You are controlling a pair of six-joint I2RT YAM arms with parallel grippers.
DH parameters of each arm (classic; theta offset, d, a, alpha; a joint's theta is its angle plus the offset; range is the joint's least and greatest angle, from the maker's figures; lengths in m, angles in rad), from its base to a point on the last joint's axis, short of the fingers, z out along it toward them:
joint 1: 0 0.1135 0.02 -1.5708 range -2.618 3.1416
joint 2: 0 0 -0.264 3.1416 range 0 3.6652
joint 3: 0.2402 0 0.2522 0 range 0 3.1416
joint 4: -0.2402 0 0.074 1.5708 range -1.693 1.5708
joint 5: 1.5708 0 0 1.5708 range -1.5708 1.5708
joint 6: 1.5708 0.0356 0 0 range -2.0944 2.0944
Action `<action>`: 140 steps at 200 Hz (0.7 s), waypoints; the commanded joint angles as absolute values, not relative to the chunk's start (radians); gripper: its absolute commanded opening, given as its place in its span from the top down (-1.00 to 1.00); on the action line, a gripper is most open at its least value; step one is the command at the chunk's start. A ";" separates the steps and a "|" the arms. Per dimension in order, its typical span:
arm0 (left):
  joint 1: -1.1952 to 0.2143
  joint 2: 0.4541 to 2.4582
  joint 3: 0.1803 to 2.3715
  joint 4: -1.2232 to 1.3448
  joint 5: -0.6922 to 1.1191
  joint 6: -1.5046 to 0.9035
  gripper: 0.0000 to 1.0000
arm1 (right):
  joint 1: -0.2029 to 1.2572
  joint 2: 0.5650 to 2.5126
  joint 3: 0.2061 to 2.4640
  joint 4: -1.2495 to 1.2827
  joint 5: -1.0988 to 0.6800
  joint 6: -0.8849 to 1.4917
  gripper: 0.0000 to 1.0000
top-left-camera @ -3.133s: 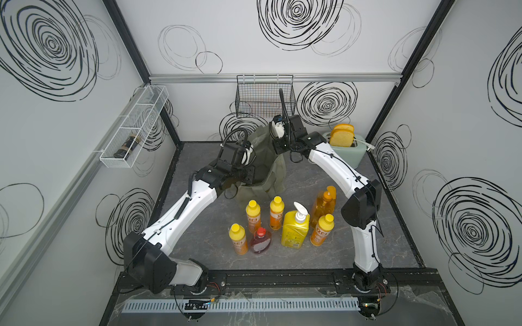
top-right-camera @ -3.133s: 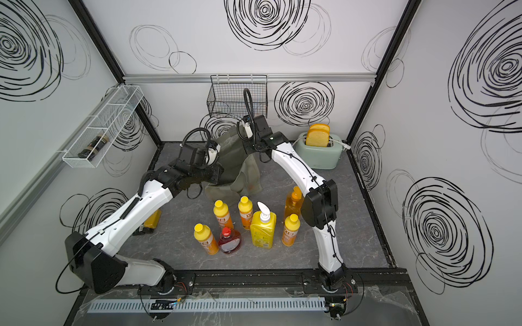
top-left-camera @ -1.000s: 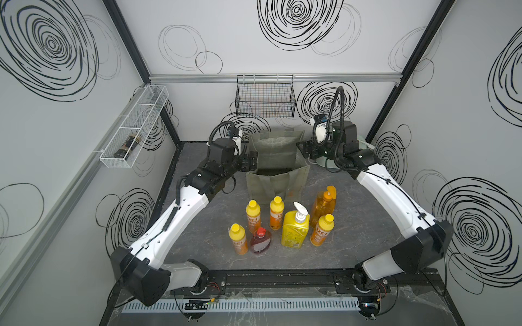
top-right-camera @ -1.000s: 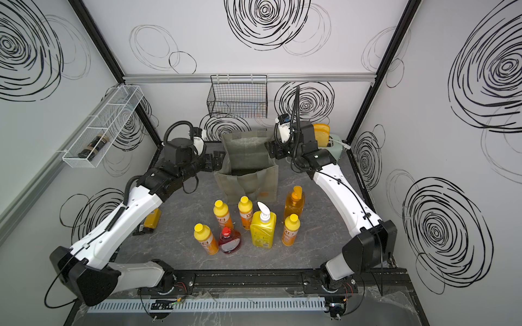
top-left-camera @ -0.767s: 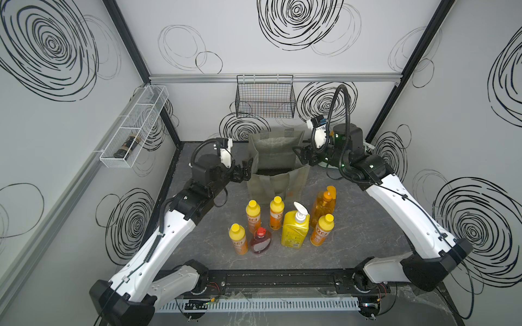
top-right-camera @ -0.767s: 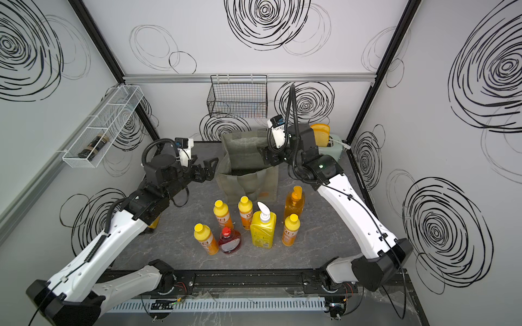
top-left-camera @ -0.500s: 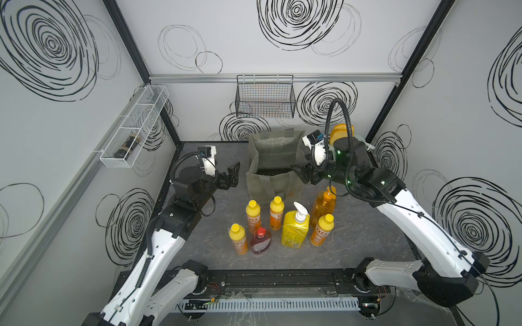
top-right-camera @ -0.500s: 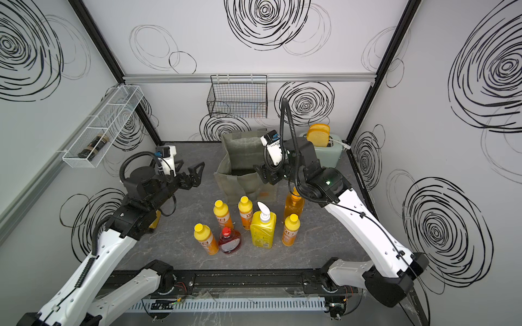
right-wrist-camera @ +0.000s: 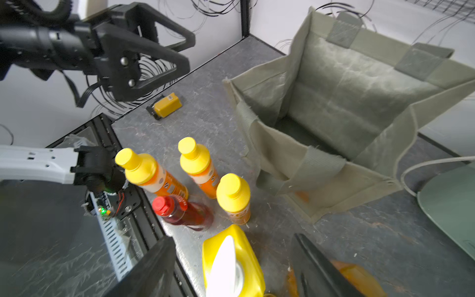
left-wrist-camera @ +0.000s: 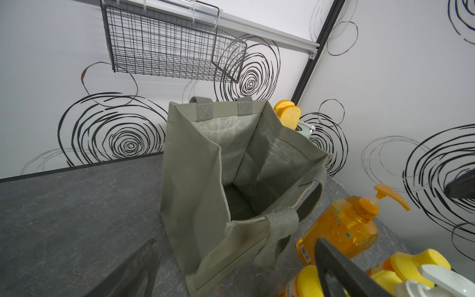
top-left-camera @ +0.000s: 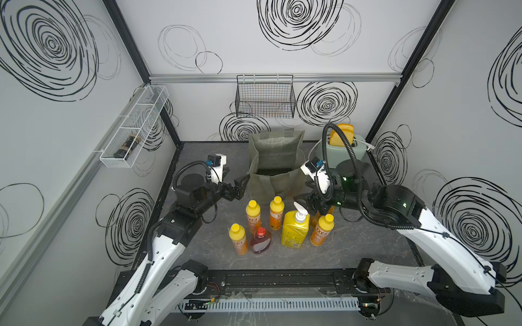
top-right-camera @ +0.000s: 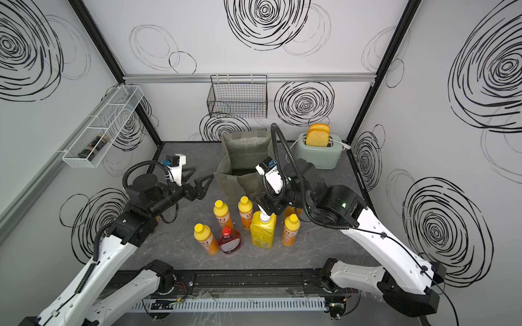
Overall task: Pack dish soap into the shopping bag
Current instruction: Pick up the bottle of dish soap at the center of the board.
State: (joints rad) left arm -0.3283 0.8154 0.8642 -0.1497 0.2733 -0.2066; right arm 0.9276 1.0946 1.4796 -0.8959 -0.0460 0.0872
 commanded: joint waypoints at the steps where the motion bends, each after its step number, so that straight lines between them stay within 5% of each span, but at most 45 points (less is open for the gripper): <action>1: -0.330 0.812 0.848 -0.079 0.328 -0.207 -0.93 | 0.963 1.072 1.439 -0.971 -0.056 0.120 -0.51; 140: -0.342 0.879 0.884 -0.092 0.346 -0.207 -0.93 | 1.072 1.098 1.279 -0.995 0.100 0.149 -0.48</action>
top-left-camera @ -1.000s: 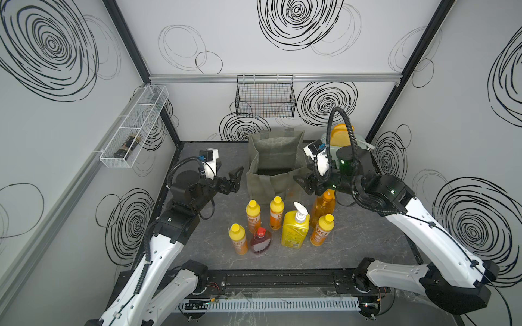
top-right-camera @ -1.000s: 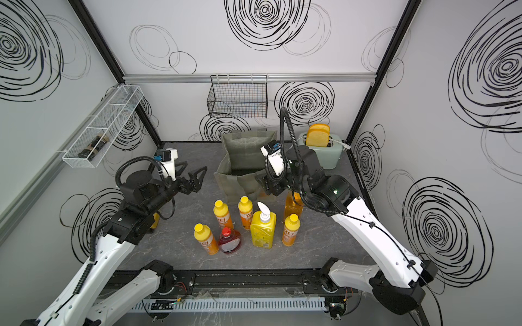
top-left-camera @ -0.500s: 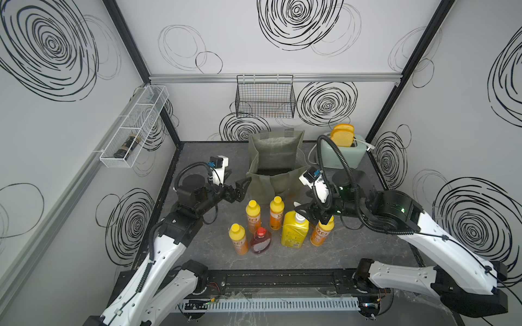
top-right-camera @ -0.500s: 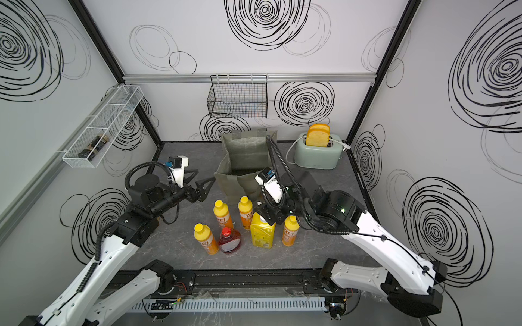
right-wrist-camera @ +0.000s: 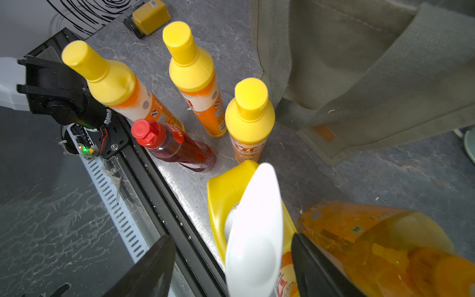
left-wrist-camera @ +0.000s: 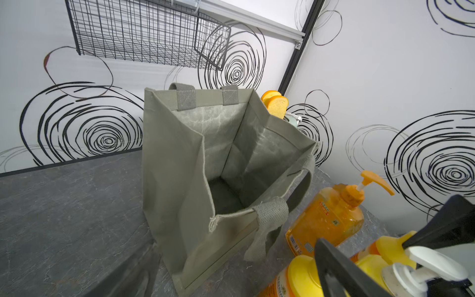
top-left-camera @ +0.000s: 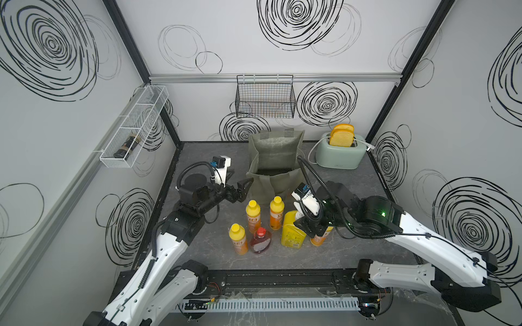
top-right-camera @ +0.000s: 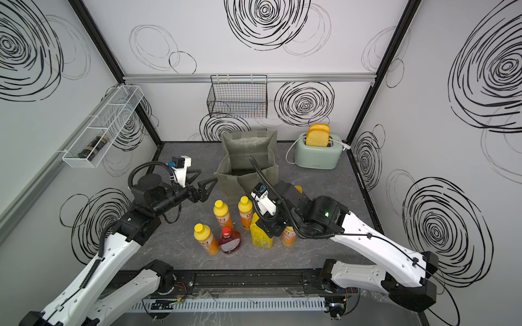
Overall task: Pack dish soap into the shopping bag
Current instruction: Pick up the bottle of dish soap at the center of the board.
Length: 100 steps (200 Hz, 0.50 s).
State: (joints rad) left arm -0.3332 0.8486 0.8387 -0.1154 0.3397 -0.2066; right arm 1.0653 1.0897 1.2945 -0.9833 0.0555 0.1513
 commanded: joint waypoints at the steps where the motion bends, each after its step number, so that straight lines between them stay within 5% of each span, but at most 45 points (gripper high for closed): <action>1: -0.342 0.881 0.885 -0.093 0.346 -0.207 -0.93 | 1.071 1.097 1.278 -0.993 0.101 0.149 -0.48; 100: -0.352 0.927 0.888 -0.121 0.344 -0.197 -0.93 | 1.072 1.092 1.185 -0.884 0.124 0.113 -0.12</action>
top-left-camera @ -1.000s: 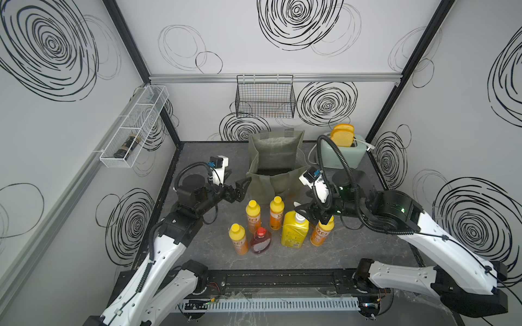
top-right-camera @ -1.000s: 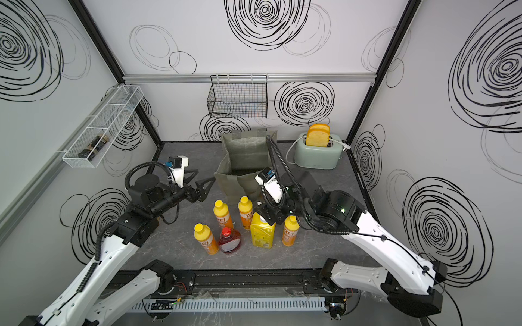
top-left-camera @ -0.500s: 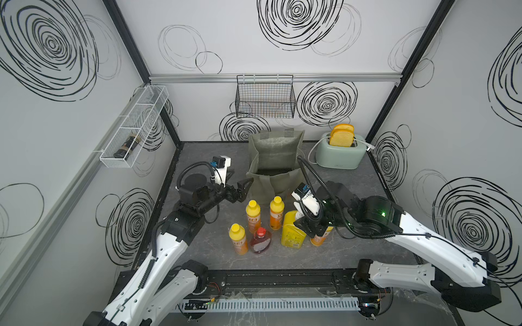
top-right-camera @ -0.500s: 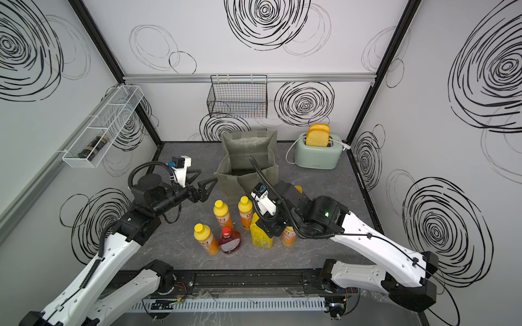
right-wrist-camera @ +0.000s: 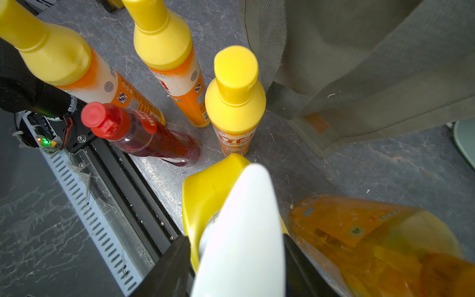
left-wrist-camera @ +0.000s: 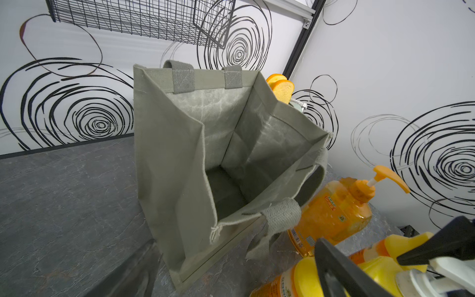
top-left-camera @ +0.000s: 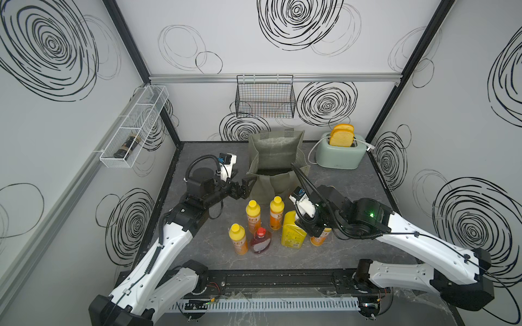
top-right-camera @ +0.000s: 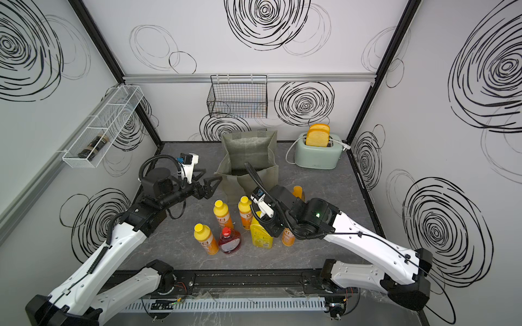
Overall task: Pack dish soap into the shopping bag
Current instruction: Pick up the bottle of dish soap at the center of the board.
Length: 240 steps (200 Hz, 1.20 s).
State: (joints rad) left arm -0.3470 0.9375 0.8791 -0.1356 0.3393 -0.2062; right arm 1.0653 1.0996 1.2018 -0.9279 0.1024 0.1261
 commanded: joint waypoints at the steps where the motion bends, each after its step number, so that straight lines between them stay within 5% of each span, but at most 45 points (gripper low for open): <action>1: -0.353 0.927 0.887 -0.120 0.344 -0.196 -0.93 | 1.072 1.092 1.184 -0.883 0.124 0.113 -0.12; 48: -0.354 0.930 0.876 -0.117 0.348 -0.195 -0.93 | 1.069 1.109 1.163 -0.840 0.113 0.104 0.03; 161: -0.354 0.958 0.877 -0.135 0.335 -0.188 -0.92 | 1.062 1.094 1.255 -0.877 0.115 0.098 0.82; 240: -0.356 0.997 0.877 -0.160 0.309 -0.167 -0.92 | 1.062 1.061 1.479 -0.964 0.115 0.097 1.00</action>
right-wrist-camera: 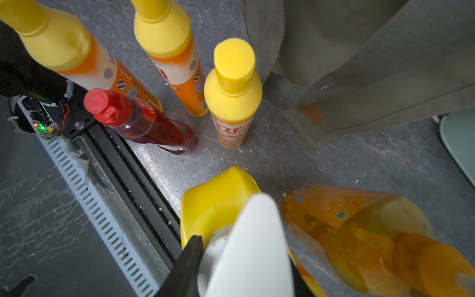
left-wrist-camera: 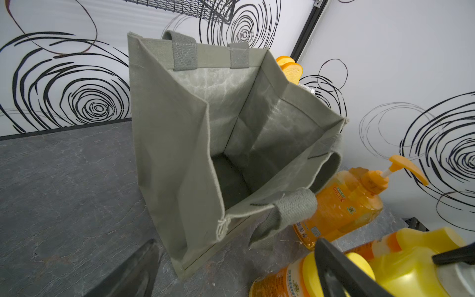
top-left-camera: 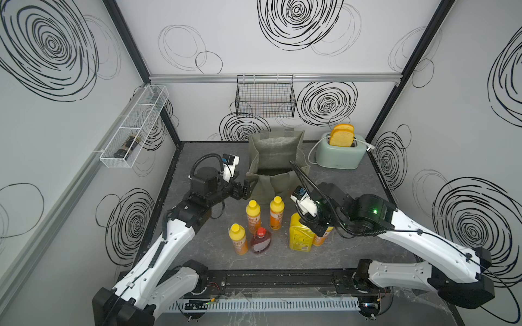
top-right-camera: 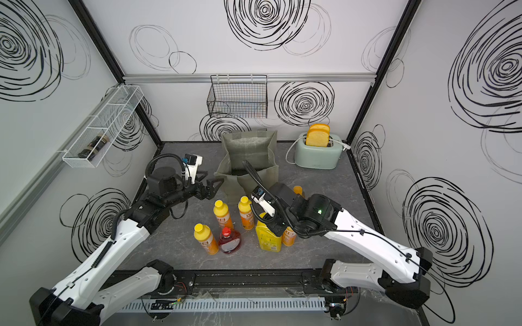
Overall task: Pack dish soap into the shopping bag
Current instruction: Pick up the bottle of dish soap at the center of the board, then place the bottle of dish soap in the shopping bag.
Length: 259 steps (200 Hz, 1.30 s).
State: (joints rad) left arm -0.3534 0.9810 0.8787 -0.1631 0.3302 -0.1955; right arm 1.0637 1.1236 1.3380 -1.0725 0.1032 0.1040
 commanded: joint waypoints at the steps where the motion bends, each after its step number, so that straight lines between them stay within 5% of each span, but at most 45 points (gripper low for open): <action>1: -0.356 0.998 0.876 -0.161 0.309 -0.166 -0.92 | 1.062 1.061 1.481 -0.964 0.113 0.098 1.00; 146: -0.373 1.035 1.013 -0.216 0.207 -0.207 -1.00 | 1.060 1.155 1.988 -1.003 0.082 -0.040 1.00; 259: -0.395 1.204 1.102 -0.288 0.121 -0.192 -0.97 | 1.014 1.322 2.246 -0.800 0.161 -0.206 1.00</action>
State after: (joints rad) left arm -0.3805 1.1995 1.1076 -0.2749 0.1497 -0.2085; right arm 1.0481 1.3365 2.1372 -1.1713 0.1352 -0.1341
